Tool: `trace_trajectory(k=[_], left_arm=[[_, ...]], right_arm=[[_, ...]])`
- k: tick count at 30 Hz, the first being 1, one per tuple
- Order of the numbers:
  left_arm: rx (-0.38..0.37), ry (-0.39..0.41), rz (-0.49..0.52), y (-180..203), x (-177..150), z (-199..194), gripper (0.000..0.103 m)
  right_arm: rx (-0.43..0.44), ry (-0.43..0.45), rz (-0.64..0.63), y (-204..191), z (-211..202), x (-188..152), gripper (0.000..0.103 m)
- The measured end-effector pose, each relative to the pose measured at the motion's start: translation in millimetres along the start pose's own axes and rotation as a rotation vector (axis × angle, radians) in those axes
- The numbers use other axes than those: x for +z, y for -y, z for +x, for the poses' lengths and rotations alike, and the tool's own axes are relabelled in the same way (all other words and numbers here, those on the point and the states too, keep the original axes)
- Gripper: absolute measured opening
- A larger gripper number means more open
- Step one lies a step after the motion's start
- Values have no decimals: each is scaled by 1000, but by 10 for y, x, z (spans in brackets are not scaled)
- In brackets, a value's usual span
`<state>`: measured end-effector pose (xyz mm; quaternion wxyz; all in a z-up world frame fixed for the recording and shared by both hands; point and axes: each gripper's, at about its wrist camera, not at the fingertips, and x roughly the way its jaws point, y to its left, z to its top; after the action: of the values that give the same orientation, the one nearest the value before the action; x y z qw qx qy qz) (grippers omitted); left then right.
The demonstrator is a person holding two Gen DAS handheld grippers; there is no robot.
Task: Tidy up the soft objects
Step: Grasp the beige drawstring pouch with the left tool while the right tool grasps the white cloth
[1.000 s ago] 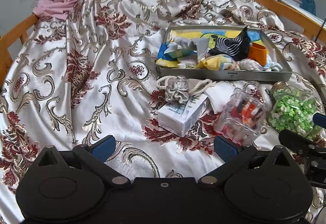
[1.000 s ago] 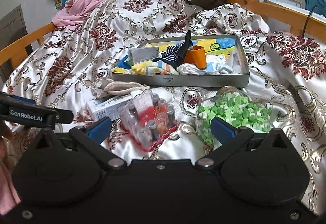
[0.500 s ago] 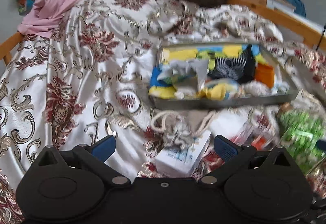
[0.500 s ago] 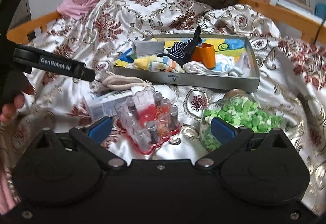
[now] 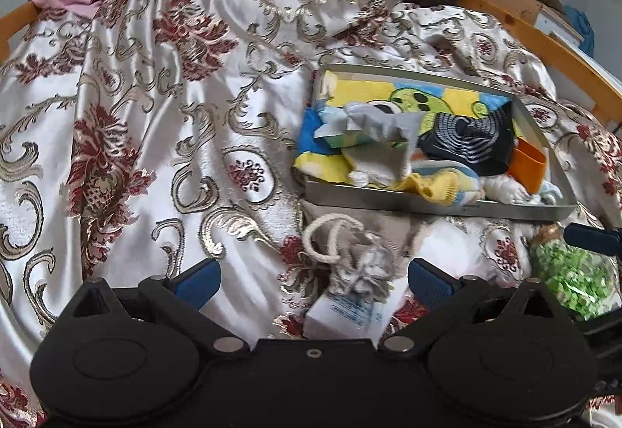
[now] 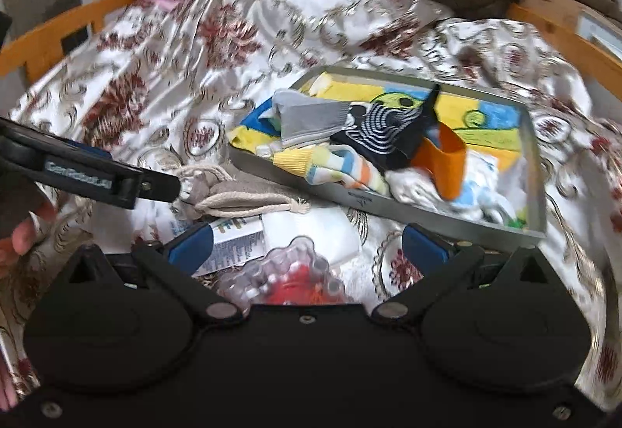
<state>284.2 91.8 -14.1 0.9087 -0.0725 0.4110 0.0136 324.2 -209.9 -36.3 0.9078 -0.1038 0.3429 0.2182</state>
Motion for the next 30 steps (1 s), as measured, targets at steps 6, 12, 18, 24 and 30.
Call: trace_trajectory(k=[6,12,18,24,30], left_arm=[[-1,18,-56,-26,70,108,102],[-45,-18,-46,-19,76,276,102],[-129,-15,-139,-158,41,325,101],[-172,4,-130,-172,46,350,96],[-200,-59,-114,-246,81,577,92]], right_arm=[[-19,-62,-33,72,368,163,102],[33,-98,97,315,550,239,102],[65,-150,130,425,755,310,102],[82,-168,82,389,975,377,102],[85,-208,99,437,1153,394,102]])
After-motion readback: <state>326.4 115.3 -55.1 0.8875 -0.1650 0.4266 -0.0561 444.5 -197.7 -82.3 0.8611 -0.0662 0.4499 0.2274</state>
